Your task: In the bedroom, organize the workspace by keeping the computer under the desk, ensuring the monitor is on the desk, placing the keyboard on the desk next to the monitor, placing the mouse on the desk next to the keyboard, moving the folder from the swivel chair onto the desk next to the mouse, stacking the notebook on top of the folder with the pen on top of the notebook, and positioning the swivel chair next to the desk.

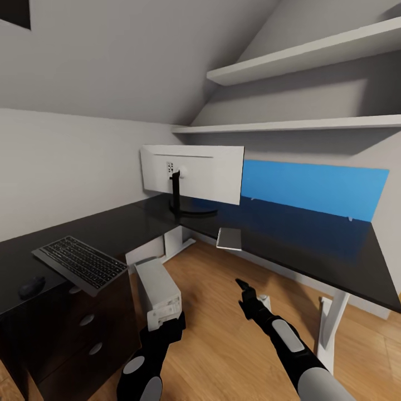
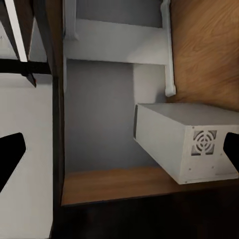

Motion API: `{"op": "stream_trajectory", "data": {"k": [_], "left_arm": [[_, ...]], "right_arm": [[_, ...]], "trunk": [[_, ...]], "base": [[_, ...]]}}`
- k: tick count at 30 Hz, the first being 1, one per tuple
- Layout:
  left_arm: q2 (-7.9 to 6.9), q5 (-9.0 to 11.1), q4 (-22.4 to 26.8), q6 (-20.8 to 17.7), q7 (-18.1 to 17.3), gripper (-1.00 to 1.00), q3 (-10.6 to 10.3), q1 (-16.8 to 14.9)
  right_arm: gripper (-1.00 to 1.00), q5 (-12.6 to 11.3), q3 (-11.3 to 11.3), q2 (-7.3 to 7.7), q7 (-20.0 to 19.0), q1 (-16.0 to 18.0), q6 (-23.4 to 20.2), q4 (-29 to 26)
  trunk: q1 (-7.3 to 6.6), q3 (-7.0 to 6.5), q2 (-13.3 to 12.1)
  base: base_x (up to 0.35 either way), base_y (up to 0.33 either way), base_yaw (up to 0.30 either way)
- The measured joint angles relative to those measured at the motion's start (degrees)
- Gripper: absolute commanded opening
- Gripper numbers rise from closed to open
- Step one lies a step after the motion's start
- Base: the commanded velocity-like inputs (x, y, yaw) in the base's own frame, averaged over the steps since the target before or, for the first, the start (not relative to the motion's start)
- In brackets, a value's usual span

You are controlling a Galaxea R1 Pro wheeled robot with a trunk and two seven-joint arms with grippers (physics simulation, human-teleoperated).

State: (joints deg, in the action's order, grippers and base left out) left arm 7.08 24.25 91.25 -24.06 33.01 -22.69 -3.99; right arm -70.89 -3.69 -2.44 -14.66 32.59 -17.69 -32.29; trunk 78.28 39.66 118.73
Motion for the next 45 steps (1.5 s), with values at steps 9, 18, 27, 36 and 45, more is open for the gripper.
{"op": "stream_trajectory", "data": {"k": [9, 18, 27, 36, 45], "left_arm": [[-0.03, -0.02, -0.18, 0.01, 0.00, 1.00, 0.00, 0.00], [-0.03, -0.07, -0.66, 0.01, 0.00, 1.00, 0.00, 0.00], [-0.07, -0.11, -0.71, 0.02, 0.00, 1.00, 0.00, 0.03], [-1.57, -0.30, -0.88, 0.02, -0.07, 1.00, -3.61, 0.09], [-2.10, -0.28, -0.89, 0.02, -0.07, 1.00, -4.52, 0.09]], "right_arm": [[1.00, -0.08, -0.01, 0.27, -1.00, -0.01, 0.19, 0.02], [1.00, 0.12, 0.10, 0.25, -1.07, -0.02, 0.14, 0.04], [1.00, 0.14, 0.11, 0.22, -1.05, -0.02, 0.21, 0.03], [1.00, 0.23, 0.16, 0.24, -1.18, -0.02, 0.18, 0.23], [1.00, 0.21, 0.19, 0.20, -1.18, -0.02, 0.18, 0.31]], "trunk": [[0.00, 0.00, 0.00], [0.00, 0.00, 0.00], [0.00, 0.00, 0.00], [-0.03, 0.00, 0.00], [-0.01, 0.00, 0.00]], "base": [[0.000, 0.000, 0.000], [0.000, 0.000, 0.000], [0.000, 0.000, 0.000], [0.113, 0.000, 0.000], [0.111, 0.000, 0.000]]}}
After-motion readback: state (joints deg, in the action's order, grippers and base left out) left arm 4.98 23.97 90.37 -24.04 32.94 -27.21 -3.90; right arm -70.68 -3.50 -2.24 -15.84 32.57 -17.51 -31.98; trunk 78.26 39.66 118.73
